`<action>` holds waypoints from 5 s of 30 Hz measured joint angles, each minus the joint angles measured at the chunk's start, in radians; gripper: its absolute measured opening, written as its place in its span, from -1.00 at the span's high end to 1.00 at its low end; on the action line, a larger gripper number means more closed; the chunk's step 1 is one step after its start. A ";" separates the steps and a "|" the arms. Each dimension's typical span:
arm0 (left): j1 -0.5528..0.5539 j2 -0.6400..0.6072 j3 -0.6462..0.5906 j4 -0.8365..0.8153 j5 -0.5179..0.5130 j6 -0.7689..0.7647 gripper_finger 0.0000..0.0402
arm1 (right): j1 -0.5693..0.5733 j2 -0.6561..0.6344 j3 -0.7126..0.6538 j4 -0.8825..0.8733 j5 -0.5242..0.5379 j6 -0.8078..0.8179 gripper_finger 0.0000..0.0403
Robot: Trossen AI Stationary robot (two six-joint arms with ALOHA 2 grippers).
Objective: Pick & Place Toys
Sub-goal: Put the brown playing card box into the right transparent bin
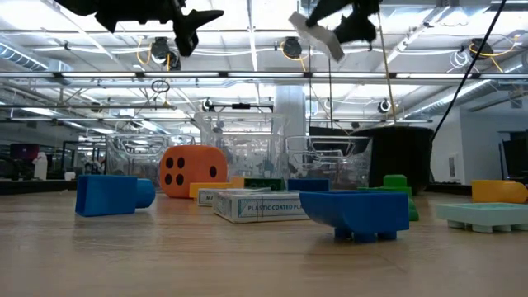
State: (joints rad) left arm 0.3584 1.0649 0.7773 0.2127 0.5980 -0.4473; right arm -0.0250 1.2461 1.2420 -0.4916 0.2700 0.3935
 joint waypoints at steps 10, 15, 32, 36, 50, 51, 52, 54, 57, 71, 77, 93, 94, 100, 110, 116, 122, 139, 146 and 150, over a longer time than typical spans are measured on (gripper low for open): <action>0.000 0.000 0.000 0.062 -0.053 -0.007 -0.04 | -0.018 0.104 0.290 -0.048 0.245 -0.080 -0.49; 0.000 0.000 0.000 0.073 -0.086 -0.007 -0.04 | -0.047 0.234 0.488 -0.089 0.260 -0.132 -0.49; -0.049 0.000 0.000 0.133 -0.259 -0.064 -0.04 | -0.222 0.495 0.780 -0.206 0.311 -0.198 -0.49; -0.084 0.000 0.000 0.134 -0.314 -0.116 -0.04 | -0.272 0.503 0.781 -0.225 0.307 -0.147 -0.49; -0.037 -0.037 0.001 0.131 -0.319 0.022 -0.04 | -0.388 0.515 0.781 -0.352 0.305 0.041 -0.50; -0.019 -0.049 0.001 0.120 -0.304 0.039 -0.04 | -0.396 0.517 0.781 -0.373 0.304 0.060 -0.50; 0.001 -0.062 0.000 0.110 -0.289 0.056 -0.04 | -0.405 0.522 0.779 -0.388 0.304 0.080 -0.50; 0.043 -0.097 0.000 0.109 -0.268 0.086 -0.04 | -0.415 0.549 0.780 -0.380 0.306 0.124 -0.50; 0.109 -0.153 0.000 0.094 -0.233 0.112 -0.04 | -0.435 0.577 0.778 -0.421 0.272 0.188 -0.50; 0.295 -0.296 0.000 -0.135 -0.047 0.112 -0.04 | -0.528 0.744 0.779 -0.538 0.068 0.306 -0.50; 0.298 -0.296 0.000 -0.165 -0.019 0.098 -0.04 | -0.565 0.750 0.779 -0.574 0.066 0.303 -0.50; 0.298 -0.295 0.000 -0.173 -0.022 0.105 -0.04 | -0.644 0.750 0.660 -0.521 -0.043 0.277 -0.50; 0.298 -0.294 0.000 -0.173 -0.022 0.108 -0.04 | -0.644 0.750 0.653 -0.511 -0.052 0.273 -0.50; 0.298 -0.292 0.000 -0.173 -0.031 0.113 -0.04 | -0.644 0.750 0.575 -0.454 -0.101 0.275 -0.50; 0.298 -0.292 0.000 -0.175 -0.058 0.113 -0.04 | -0.643 0.750 0.492 -0.393 -0.118 0.248 -0.50; 0.298 -0.291 0.000 -0.186 -0.087 0.112 -0.04 | -0.648 0.750 0.488 -0.392 -0.119 0.221 -0.50; 0.298 -0.290 0.000 -0.186 -0.102 0.112 -0.04 | -0.656 0.750 0.488 -0.395 -0.118 0.216 -0.50; 0.298 -0.290 0.000 -0.187 -0.103 0.112 -0.04 | -0.699 0.750 0.489 -0.510 -0.131 0.150 -0.51; 0.298 -0.290 0.000 -0.187 -0.103 0.112 -0.04 | -0.702 0.750 0.489 -0.549 -0.083 0.111 -0.51; 0.298 -0.290 0.000 -0.188 -0.104 0.128 -0.04 | -0.702 0.750 0.489 -0.503 -0.089 0.135 -0.51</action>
State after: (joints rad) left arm 0.6563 0.7746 0.7773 0.0250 0.4939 -0.3189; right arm -0.7268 1.9961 1.7306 -0.9949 0.1808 0.5290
